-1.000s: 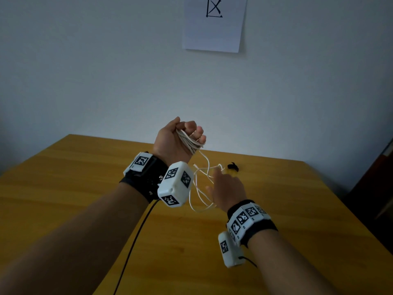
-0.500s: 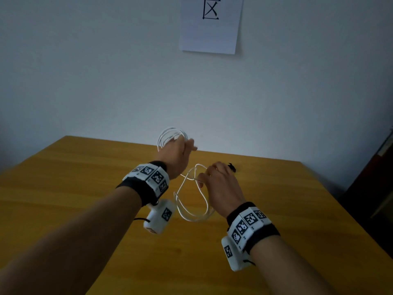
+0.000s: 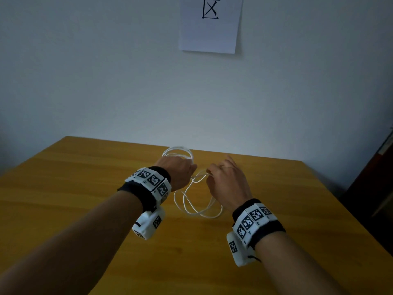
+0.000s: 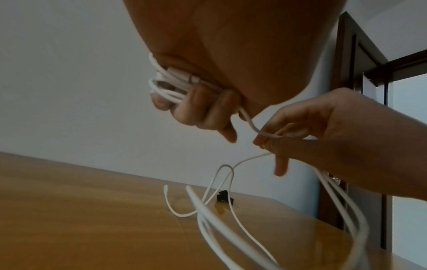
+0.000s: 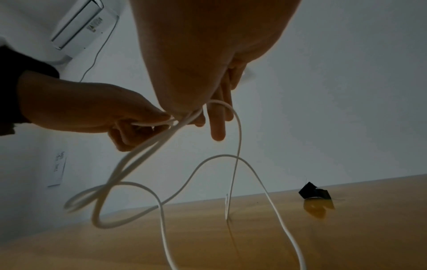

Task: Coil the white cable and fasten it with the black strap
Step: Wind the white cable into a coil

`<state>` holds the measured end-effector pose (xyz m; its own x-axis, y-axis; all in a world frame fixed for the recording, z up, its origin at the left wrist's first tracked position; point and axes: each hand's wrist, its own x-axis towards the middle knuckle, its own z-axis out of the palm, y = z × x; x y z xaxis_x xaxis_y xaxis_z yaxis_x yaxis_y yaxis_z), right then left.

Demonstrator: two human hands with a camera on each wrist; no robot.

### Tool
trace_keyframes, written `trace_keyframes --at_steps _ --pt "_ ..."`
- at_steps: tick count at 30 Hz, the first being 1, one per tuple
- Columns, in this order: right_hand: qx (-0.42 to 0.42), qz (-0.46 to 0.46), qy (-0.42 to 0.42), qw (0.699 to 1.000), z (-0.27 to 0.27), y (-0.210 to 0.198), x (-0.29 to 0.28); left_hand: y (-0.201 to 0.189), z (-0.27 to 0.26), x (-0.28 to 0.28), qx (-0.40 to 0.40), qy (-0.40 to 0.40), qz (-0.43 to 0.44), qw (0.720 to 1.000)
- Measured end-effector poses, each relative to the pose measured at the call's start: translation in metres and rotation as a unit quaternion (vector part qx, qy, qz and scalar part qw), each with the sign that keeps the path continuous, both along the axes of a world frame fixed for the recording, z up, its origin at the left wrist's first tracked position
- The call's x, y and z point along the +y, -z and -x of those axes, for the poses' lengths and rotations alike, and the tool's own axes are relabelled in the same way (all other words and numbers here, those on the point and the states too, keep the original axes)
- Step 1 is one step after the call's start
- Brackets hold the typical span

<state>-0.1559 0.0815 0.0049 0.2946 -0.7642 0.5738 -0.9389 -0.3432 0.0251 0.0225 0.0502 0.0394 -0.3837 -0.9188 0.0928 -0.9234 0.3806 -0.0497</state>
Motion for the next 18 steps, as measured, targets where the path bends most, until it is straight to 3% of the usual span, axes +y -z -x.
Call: trace_keyframes --at_steps 3,8,13,18 --pt "-0.026 -0.015 -0.008 1.0 0.003 -0.004 0.002 -0.001 0.003 0.001 0.015 -0.012 -0.053 0.998" --pt "0.045 -0.036 0.02 0.998 0.013 -0.007 0.0 -0.004 -0.008 -0.005 0.166 -0.011 -0.132 0.977" --pt "0.101 -0.082 0.097 0.987 0.033 0.002 -0.007 -0.006 -0.015 -0.011 0.307 -0.092 -0.106 0.941" --pt "0.117 -0.116 0.163 0.973 0.056 0.015 -0.008 -0.009 -0.032 -0.017 0.359 -0.187 -0.02 0.914"
